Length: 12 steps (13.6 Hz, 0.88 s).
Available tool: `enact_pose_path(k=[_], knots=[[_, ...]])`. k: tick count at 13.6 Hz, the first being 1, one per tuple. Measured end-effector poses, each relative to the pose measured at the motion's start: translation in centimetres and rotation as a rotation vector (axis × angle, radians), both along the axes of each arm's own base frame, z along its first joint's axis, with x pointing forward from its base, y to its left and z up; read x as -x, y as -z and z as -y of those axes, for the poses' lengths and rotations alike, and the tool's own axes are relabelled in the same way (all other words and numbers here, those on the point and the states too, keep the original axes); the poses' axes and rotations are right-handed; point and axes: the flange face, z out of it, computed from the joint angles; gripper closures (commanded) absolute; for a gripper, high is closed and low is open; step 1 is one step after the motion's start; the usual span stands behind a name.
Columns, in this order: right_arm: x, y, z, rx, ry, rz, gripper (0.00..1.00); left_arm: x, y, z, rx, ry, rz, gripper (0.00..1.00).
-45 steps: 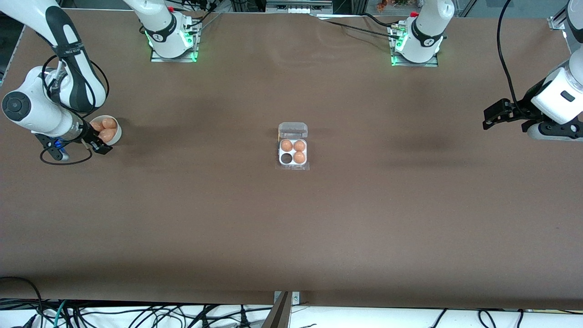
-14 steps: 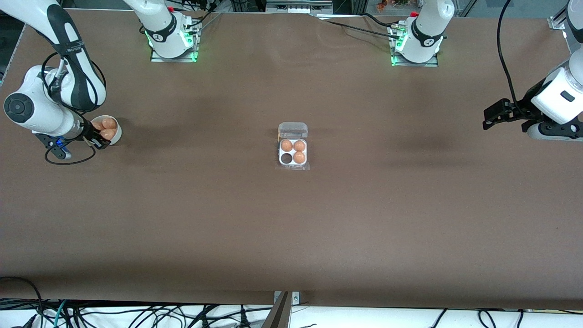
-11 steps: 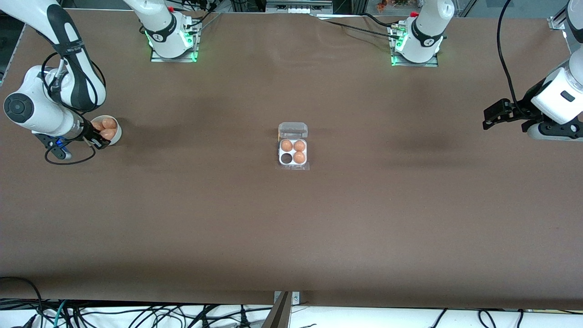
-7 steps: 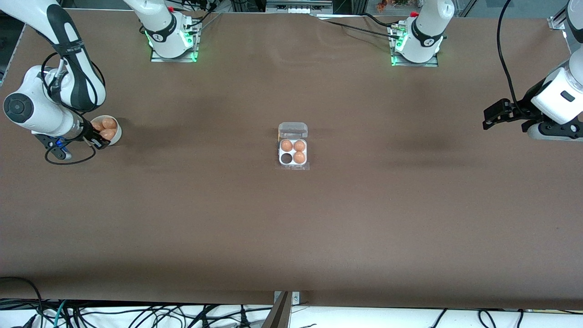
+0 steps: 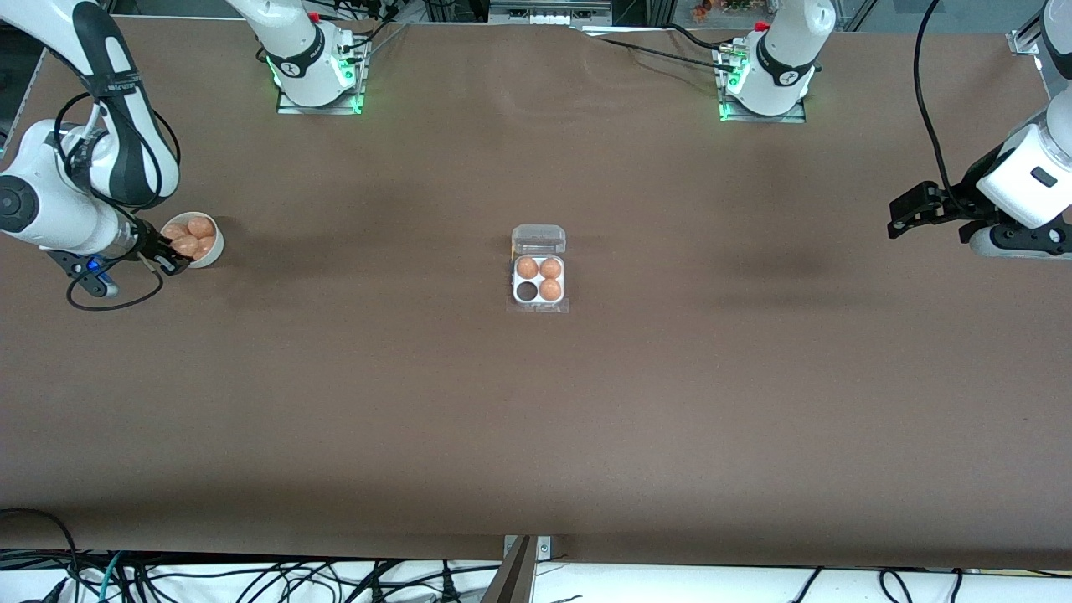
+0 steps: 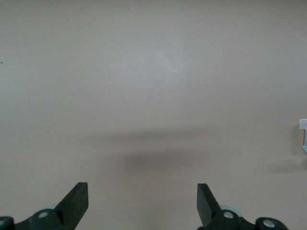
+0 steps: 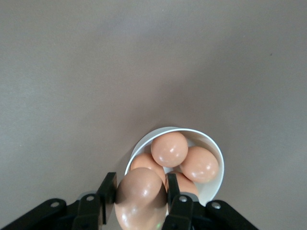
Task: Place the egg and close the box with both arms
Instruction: 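Lift the egg with the right gripper and carry it to the box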
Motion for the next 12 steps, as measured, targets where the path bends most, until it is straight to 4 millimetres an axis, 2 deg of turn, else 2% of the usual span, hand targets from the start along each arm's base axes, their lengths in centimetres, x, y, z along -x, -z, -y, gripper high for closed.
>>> enact_pose_path(k=[3, 4, 8, 10, 12], knots=[[-1.6, -2.1, -1.1, 0.0, -0.018, -0.021, 0.64, 0.0, 0.0, 0.0, 0.0, 0.0, 0.0, 0.0], [-2.3, -2.8, -2.4, -0.004, -0.04, -0.021, 0.64, 0.0, 0.0, 0.0, 0.0, 0.0, 0.0, 0.0], [-4.9, -5.5, -9.6, -0.053, -0.108, -0.018, 0.64, 0.0, 0.0, 0.0, 0.0, 0.0, 0.0, 0.0], [-5.8, -7.2, -11.7, -0.098, -0.093, -0.022, 0.64, 0.0, 0.0, 0.0, 0.0, 0.0, 0.0, 0.0], [-6.8, -8.5, -14.9, -0.19, -0.06, -0.002, 0.64, 0.0, 0.0, 0.0, 0.0, 0.0, 0.0, 0.0]])
